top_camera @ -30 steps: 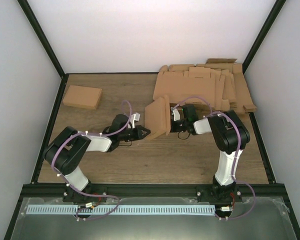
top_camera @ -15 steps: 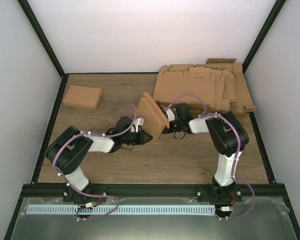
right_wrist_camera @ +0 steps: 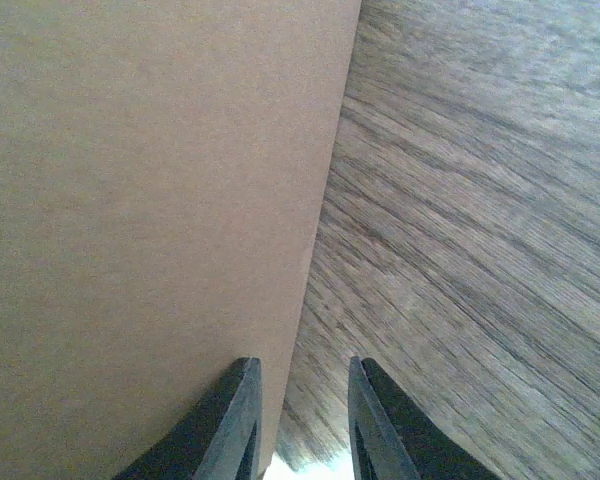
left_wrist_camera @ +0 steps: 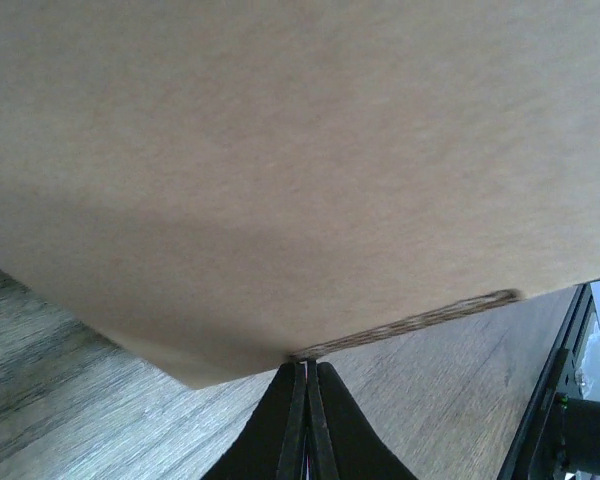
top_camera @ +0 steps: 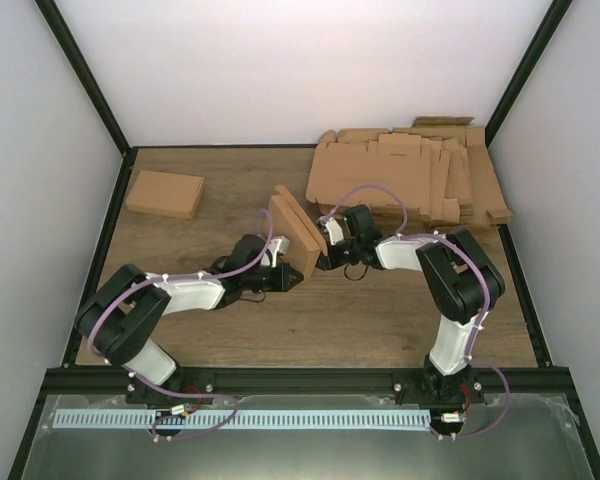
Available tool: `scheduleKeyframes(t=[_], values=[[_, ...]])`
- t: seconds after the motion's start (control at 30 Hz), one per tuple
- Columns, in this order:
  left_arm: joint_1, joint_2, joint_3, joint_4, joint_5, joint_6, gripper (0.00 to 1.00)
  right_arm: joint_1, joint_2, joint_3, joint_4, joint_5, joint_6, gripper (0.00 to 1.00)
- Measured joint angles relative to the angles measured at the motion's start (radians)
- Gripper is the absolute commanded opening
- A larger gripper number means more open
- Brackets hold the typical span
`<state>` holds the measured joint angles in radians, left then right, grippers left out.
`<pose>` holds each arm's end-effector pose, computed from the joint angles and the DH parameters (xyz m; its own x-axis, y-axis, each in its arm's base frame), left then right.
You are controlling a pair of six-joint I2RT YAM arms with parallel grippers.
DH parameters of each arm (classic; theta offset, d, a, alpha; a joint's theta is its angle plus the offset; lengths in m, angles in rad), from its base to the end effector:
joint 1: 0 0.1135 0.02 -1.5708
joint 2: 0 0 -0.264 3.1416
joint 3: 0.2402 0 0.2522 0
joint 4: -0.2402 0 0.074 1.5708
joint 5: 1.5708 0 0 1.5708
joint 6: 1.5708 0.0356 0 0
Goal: Fold the paper box
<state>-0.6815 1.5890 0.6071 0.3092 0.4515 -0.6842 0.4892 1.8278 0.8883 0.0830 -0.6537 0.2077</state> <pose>0.2183 -0.1971 0.1410 -0.9008 -0.0016 -0.4343 0.3388 0.6230 -0.7050 0.2962 0.1822 0.1292 -0.8020 -0.2415 -0.5463 -0.5716 0.5757 0.5847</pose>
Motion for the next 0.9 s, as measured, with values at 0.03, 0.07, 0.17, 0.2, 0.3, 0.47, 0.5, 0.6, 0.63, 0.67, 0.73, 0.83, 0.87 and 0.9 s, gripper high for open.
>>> scheduleKeyframes(t=[0.03,0.07,0.17,0.2,0.3,0.47,0.5,0.6,0.63,0.67,0.73,0.83,0.87,0.9], values=[[0.000,-0.014,-0.004,-0.006,-0.008,0.003,0.04,0.004,-0.008,0.000,-0.001,0.001,-0.006,0.27],[0.000,-0.025,-0.008,-0.009,-0.014,0.005,0.04,0.006,-0.013,0.000,-0.001,0.002,-0.010,0.27],[0.000,-0.060,-0.026,-0.017,-0.030,0.009,0.04,0.008,-0.025,0.000,-0.001,0.010,-0.013,0.27],[0.000,-0.072,-0.034,-0.021,-0.036,0.011,0.04,0.009,-0.031,0.000,0.000,0.014,-0.013,0.27],[0.000,-0.114,-0.056,-0.052,-0.062,0.024,0.05,0.011,-0.049,-0.001,0.002,0.029,-0.013,0.27],[0.000,-0.174,-0.074,-0.113,-0.119,0.054,0.05,0.013,-0.057,-0.001,0.012,0.056,-0.016,0.27],[0.001,-0.182,-0.078,-0.121,-0.129,0.058,0.05,0.013,-0.057,-0.001,0.012,0.060,-0.016,0.27],[0.001,-0.195,-0.088,-0.138,-0.145,0.062,0.05,0.014,-0.057,-0.001,0.014,0.072,-0.016,0.27],[0.001,-0.196,-0.089,-0.144,-0.149,0.062,0.05,0.015,-0.057,-0.001,0.014,0.076,-0.016,0.27],[0.001,-0.198,-0.090,-0.149,-0.154,0.063,0.05,0.016,-0.057,-0.001,0.014,0.079,-0.016,0.27],[0.001,-0.201,-0.093,-0.161,-0.163,0.065,0.05,0.018,-0.058,-0.001,0.014,0.084,-0.016,0.28],[0.001,-0.207,-0.097,-0.180,-0.178,0.068,0.05,0.018,-0.058,-0.001,0.014,0.090,-0.016,0.28],[0.002,-0.212,-0.099,-0.188,-0.182,0.068,0.05,0.018,-0.058,-0.001,0.014,0.092,-0.016,0.28],[0.002,-0.221,-0.100,-0.200,-0.188,0.069,0.05,0.018,-0.058,-0.001,0.014,0.094,-0.016,0.28]])
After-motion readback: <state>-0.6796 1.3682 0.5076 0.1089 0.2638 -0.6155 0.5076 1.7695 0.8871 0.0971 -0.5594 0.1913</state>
